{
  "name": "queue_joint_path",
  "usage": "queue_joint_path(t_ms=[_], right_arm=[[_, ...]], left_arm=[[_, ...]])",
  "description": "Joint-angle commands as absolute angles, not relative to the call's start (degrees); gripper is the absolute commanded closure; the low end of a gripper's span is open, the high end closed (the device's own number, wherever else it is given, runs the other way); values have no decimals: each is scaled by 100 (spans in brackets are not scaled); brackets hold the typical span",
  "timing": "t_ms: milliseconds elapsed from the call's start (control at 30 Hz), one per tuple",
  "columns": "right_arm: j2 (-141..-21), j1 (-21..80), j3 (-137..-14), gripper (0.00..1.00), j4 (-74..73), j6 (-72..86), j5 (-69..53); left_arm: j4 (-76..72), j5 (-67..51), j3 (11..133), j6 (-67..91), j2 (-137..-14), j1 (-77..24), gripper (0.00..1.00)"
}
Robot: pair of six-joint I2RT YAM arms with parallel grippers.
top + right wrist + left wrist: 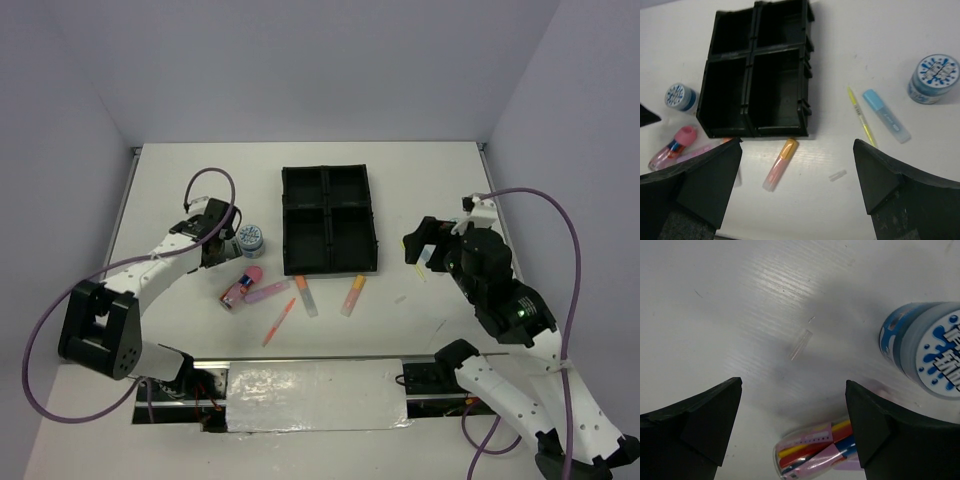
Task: Sort the stationery into containers
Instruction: Pick up the pen cap from the center of the board.
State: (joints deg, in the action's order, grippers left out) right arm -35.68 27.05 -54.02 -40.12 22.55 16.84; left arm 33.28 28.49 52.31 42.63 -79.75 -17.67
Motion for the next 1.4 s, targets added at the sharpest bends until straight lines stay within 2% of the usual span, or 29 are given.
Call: queue_joint_path(t_ms=[0,233,300,367,467,567,733,767,1000,1067,1300,1367], right_arm=[[-3560,2742,-5318,0,-3639,2153,1134],[-3401,2769,-5256,0,-3542,2092,1169],[-3366,2769,-5238,0,-3525,2092,1143],[-3349,2769,-5221,0,-3533,2092,1134],[-3349,2786,-5247,0,-3559,2101,1134],[-3349,2786,-5256,0,-3586,2109,1160],[-3331,2795,-5265,0,-3595,2118,1204],[-3314,2804,-5256,0,-3586,2118,1213],[-3331,2804,-5282,0,-3656,2092,1265],[-3279,2804,-5274,0,-3648,2100,1292],[-3191,2804,-5230,0,-3691,2127,1318],[-3155,2812,-5247,0,-3709,2127,1327]], left_arm=[[2787,2769,5037,4562,-8191,-1705,4],[2207,2356,4606,4307,-8270,-1364,10],[1978,2076,4536,4149,-8375,-1126,21],[1916,2004,4605,4096,-8446,-1072,24],[1933,1951,4737,4078,-8604,-1072,24],[1995,2030,4842,4069,-8727,-1063,29],[2091,2144,4878,4087,-8912,-1055,30],[2144,2171,4904,4130,-8930,-1055,33],[2214,2311,4781,4219,-8921,-1037,33],[2250,2320,4808,4236,-8956,-1037,39],[2338,2268,4922,4245,-9123,-1037,46],[2338,2224,4957,4245,-9176,-1028,55]])
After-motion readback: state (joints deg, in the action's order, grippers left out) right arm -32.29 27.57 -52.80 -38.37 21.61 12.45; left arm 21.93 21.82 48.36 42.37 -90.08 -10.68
